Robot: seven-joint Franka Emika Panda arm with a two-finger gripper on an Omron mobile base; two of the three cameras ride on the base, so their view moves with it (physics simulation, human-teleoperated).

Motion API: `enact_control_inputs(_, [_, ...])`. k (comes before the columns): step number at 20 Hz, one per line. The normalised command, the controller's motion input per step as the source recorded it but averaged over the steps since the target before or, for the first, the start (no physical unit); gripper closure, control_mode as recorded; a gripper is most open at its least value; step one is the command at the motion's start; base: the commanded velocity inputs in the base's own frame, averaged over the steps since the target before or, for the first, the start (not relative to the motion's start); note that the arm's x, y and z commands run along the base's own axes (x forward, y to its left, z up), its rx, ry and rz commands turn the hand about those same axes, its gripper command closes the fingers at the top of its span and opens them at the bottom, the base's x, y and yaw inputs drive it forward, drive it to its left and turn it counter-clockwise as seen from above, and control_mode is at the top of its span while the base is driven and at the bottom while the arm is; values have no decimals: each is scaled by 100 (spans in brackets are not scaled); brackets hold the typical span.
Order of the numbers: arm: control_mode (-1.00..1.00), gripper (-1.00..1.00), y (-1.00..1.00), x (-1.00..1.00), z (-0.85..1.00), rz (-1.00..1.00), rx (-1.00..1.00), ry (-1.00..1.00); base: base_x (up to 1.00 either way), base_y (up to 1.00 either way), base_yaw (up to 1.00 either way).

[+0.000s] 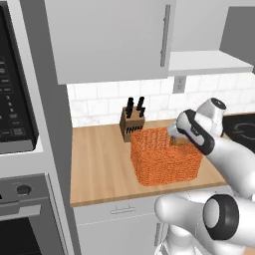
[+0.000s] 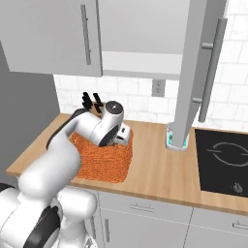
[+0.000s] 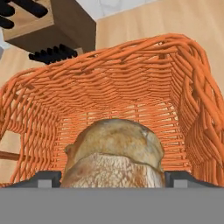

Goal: Open the cabinet, pick up the bread from the cabinet and place it in the basket. Then move the basket to the dining counter.

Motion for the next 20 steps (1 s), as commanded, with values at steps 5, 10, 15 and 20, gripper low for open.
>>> enact_control_inputs(5, [-100, 100, 7, 25, -37, 0, -2, 11, 0, 0, 0])
enact_control_inputs(10, [-100, 100, 6, 10, -34, 1, -4, 0, 0, 0, 0])
enact_control_inputs(15, [-100, 100, 2, 12, -43, 2, -1, 0, 0, 0, 0])
enact_control_inputs(20, [-100, -100, 7, 6, -47, 0, -3, 0, 0, 0, 0])
